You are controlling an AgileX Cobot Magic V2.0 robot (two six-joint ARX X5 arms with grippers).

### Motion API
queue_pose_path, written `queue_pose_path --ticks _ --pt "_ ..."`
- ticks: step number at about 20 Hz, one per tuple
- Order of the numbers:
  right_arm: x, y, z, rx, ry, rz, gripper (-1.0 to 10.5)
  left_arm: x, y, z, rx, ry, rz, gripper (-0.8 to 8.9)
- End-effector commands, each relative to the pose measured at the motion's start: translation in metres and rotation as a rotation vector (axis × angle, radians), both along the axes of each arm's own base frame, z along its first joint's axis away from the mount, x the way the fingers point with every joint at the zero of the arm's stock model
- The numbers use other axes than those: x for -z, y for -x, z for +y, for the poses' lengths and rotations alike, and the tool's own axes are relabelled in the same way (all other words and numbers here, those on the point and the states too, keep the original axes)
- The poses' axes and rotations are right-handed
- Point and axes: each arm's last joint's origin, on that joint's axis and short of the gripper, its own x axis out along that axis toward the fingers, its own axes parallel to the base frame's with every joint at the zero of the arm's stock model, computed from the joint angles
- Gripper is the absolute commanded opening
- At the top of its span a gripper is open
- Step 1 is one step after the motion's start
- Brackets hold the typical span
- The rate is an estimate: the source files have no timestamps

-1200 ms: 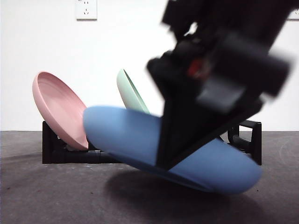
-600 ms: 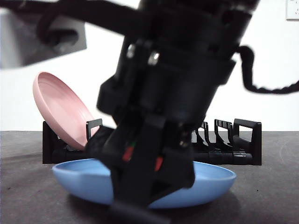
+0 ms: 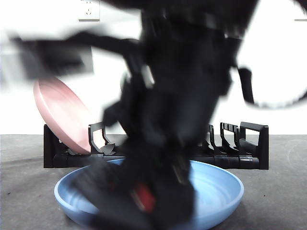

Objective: Place the plate

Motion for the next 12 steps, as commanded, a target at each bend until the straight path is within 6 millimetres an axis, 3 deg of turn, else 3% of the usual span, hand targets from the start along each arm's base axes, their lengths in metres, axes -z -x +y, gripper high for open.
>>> queue_pose_path --ticks 1,4,7,12 --pt "-0.041 0.002 0.009 0.037 -0.148 0.040 2.3 -0.007 0.000 0.000 0.012 0.001 -0.040 4.03" --pt "-0.087 0.000 0.000 0.092 -0.286 0.106 2.3 -0.008 -0.002 0.000 -0.022 0.035 -0.037 4.03" --pt "-0.123 -0.003 -0.025 0.233 -0.364 0.169 2.3 -0.009 -0.006 -0.001 -0.046 0.069 -0.020 4.04" --pt "-0.151 -0.004 -0.082 0.477 -0.369 0.240 2.3 -0.009 -0.048 -0.004 -0.071 0.114 -0.015 4.04"
